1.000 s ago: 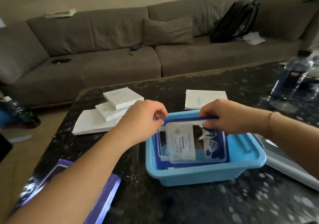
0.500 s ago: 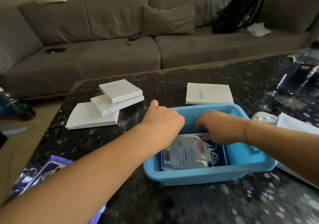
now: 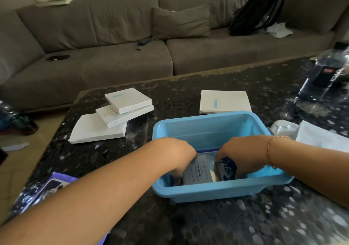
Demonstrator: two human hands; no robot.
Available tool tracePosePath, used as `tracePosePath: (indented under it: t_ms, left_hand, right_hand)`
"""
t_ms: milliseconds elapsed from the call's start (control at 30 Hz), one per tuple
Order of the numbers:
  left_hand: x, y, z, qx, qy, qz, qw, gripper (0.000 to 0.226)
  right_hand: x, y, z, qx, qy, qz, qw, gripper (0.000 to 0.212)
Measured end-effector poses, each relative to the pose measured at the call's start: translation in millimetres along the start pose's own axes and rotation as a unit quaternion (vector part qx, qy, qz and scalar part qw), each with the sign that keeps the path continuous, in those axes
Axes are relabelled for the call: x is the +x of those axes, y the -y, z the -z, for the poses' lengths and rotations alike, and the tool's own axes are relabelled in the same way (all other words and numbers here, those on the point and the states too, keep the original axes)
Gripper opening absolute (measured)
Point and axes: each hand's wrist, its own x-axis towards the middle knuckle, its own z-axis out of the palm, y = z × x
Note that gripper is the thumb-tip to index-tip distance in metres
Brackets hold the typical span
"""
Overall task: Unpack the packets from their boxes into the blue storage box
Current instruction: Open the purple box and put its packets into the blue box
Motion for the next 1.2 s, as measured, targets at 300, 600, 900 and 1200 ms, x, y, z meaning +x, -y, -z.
tracePosePath:
  t_ms: [300, 600, 900, 1200]
  left_hand:
    - [4.5, 0.1, -3.2, -0.004, -0.007, -0.01, 1.0, 0.058]
    - [-45.6, 32.7, -7.5, -0.216, -0.35, -0.086, 0.907, 0.022]
    - [-158.8, 66.1, -172.0, -0.321, -0.417, 0.127, 0.841, 0.036]
    - [-163.5, 34.6, -249.6, -0.196, -0.369, 0.194, 0.888, 0.056]
  right_hand:
    - [2.7, -0.1, -4.4, 0.012, -0.002, 0.04, 0.999, 0.041]
    - [-36.0, 13.4, 28.6, 0.081, -0.173, -0.033, 0.981, 0.046]
    - [-90.9, 126.7, 29.3, 0.377, -0.589, 0.223, 0.679, 0.008]
    - [11.3, 228.1, -45.8, 0.305, -0.456, 0.221, 0.806, 0.011]
